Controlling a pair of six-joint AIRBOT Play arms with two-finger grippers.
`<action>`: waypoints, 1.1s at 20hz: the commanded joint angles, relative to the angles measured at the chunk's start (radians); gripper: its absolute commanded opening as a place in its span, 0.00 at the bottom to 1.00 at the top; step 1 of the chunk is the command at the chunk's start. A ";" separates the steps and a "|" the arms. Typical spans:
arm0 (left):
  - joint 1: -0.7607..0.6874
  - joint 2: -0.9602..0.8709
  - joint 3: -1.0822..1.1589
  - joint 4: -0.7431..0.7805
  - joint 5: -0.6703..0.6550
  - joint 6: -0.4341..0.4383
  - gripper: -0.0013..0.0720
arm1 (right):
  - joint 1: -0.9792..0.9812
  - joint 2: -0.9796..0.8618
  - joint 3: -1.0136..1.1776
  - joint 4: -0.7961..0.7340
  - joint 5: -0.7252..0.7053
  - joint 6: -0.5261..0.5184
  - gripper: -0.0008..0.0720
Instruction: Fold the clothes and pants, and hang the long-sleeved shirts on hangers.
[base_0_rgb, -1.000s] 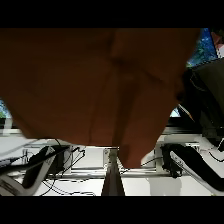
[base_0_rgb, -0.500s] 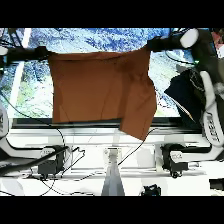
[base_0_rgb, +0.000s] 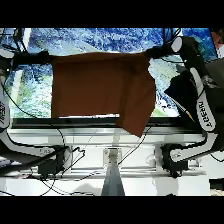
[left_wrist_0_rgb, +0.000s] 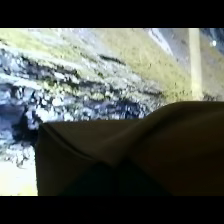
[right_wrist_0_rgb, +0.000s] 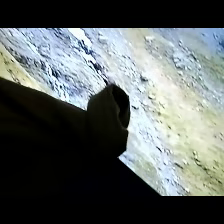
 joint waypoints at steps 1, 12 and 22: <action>0.075 0.003 0.000 0.103 -0.248 0.001 0.04 | -0.096 0.005 -0.001 0.155 0.260 -0.149 0.02; 0.003 -0.146 -0.016 0.098 -0.312 -0.074 0.81 | -0.158 0.005 -0.252 0.341 0.178 -0.149 0.95; 0.153 0.259 -0.025 0.088 -0.451 -0.017 0.65 | -0.183 0.439 -0.501 0.132 0.325 -0.106 0.77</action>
